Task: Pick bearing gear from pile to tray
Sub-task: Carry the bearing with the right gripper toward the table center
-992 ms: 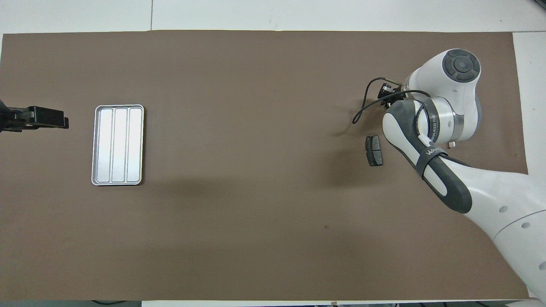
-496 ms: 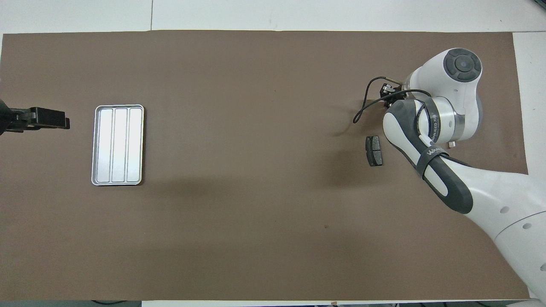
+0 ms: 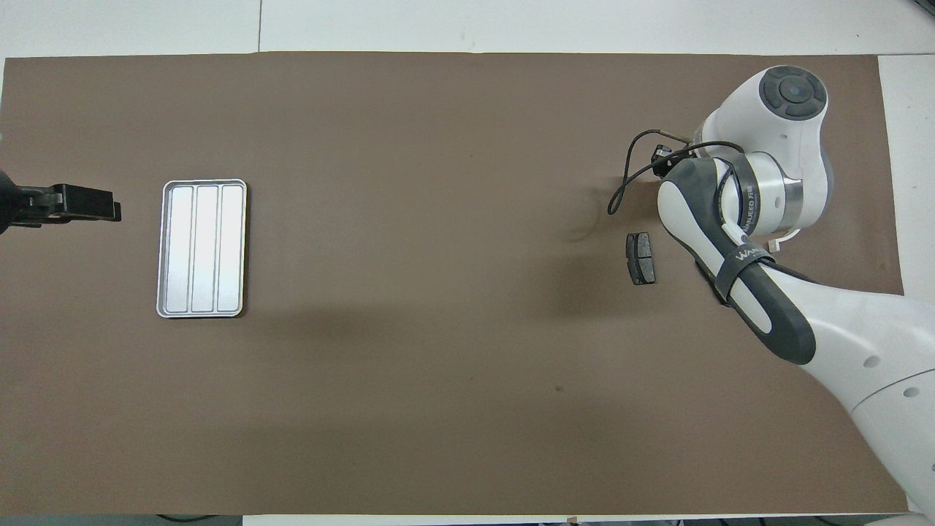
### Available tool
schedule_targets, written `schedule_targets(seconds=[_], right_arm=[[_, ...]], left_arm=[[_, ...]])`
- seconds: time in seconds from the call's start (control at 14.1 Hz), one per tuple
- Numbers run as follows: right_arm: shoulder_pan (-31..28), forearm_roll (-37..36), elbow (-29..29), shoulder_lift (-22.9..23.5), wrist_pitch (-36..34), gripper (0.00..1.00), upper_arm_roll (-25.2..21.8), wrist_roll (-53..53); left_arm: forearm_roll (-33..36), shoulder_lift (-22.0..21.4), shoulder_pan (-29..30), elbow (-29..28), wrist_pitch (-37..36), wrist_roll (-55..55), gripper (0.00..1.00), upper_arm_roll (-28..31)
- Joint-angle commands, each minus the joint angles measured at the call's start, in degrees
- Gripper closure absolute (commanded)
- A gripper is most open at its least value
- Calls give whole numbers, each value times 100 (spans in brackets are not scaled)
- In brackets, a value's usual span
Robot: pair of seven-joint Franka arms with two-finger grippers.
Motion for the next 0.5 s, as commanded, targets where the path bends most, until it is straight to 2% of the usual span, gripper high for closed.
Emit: schedule_targets(seconds=[0.0, 0.43], right_arm=[[-37, -44, 214, -200, -545, 100, 65, -268], [304, -44, 214, -1333, -1994, 100, 135, -348]], left_arm=[[-6, -195, -51, -253, 170, -71, 0, 15], [-6, -212, 20, -306, 109, -89, 0, 23]])
